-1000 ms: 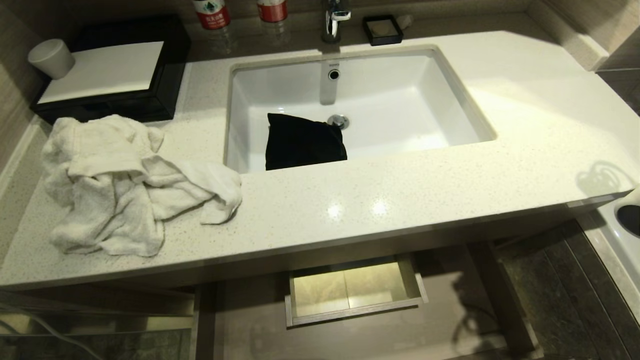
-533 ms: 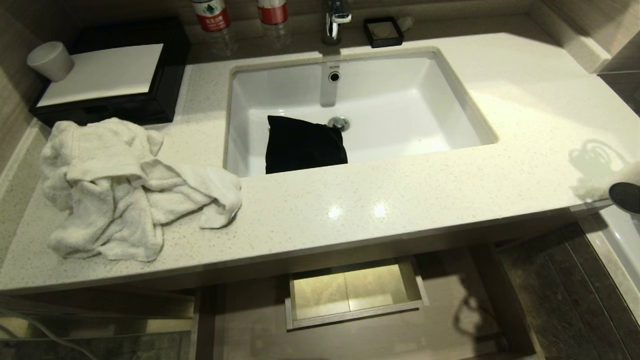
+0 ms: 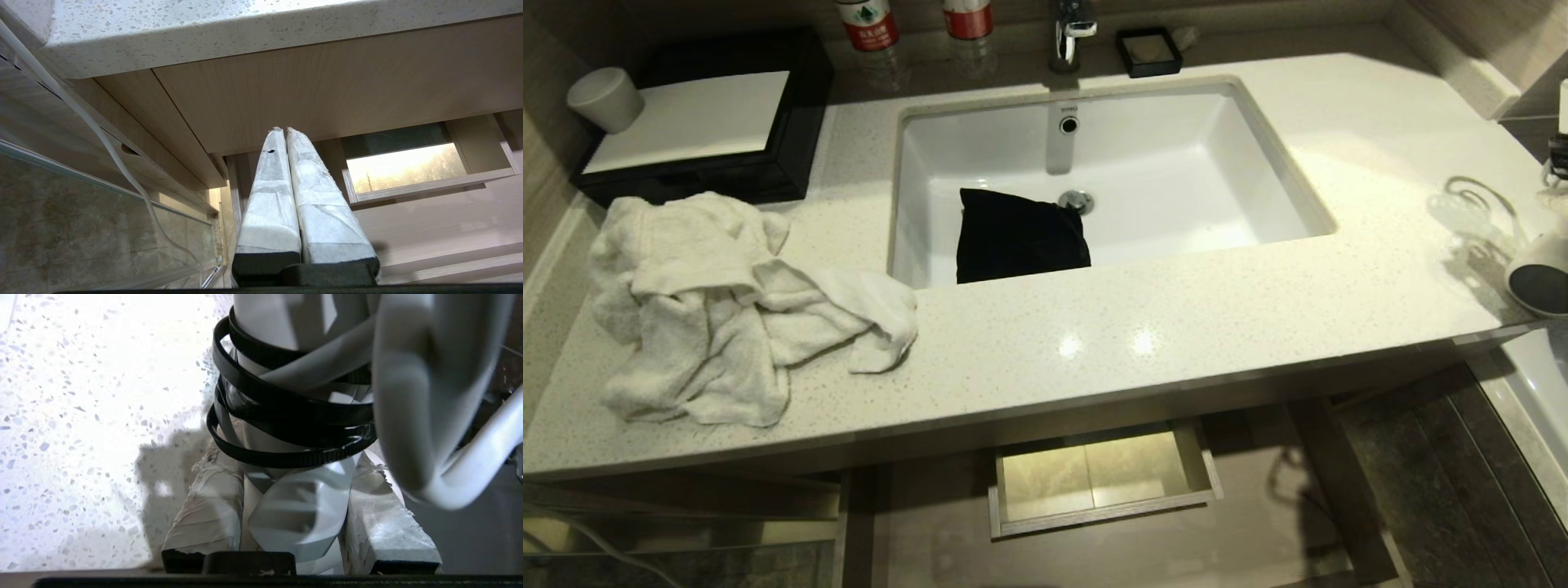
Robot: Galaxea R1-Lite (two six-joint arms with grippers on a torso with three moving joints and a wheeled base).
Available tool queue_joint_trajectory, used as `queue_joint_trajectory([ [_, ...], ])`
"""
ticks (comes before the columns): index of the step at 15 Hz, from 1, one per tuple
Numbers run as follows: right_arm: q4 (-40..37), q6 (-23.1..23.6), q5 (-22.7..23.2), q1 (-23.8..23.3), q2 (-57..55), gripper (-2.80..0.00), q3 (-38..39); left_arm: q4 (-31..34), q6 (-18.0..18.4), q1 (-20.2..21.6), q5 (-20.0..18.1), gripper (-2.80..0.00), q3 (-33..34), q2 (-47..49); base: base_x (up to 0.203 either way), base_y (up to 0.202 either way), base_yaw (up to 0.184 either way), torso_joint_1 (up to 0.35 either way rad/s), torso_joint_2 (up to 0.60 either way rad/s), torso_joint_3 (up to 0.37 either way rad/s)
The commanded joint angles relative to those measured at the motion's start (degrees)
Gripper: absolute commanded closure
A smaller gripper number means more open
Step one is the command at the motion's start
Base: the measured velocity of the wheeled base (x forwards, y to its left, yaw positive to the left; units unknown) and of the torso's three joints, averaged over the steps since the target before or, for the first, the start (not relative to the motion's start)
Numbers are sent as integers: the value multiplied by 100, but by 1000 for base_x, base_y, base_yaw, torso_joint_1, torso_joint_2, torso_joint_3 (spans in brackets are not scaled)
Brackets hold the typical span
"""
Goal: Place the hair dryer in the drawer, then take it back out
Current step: Place it on the countertop
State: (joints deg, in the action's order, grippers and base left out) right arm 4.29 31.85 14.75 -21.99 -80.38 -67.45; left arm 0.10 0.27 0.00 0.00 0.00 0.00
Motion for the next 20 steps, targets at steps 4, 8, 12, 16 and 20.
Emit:
queue_joint_trajectory([
  [4,11,282,731,2,-727,0,-490,-1,0,0,0,0,9,0,0,0,0,0,0,0],
  [8,-17,462,827,2,-1006,-88,-584,-1,0,0,0,0,0,0,0,0,0,0,0,0],
  [12,10,497,845,11,-1279,-280,-813,-1,0,0,0,0,9,0,0,0,0,0,0,0],
  [16,-71,490,860,2,-1034,-280,-783,-1,0,0,0,0,9,0,0,0,0,0,0,0],
  [20,-87,318,853,0,-239,-225,-208,-1,0,0,0,0,4,0,0,0,0,0,0,0],
])
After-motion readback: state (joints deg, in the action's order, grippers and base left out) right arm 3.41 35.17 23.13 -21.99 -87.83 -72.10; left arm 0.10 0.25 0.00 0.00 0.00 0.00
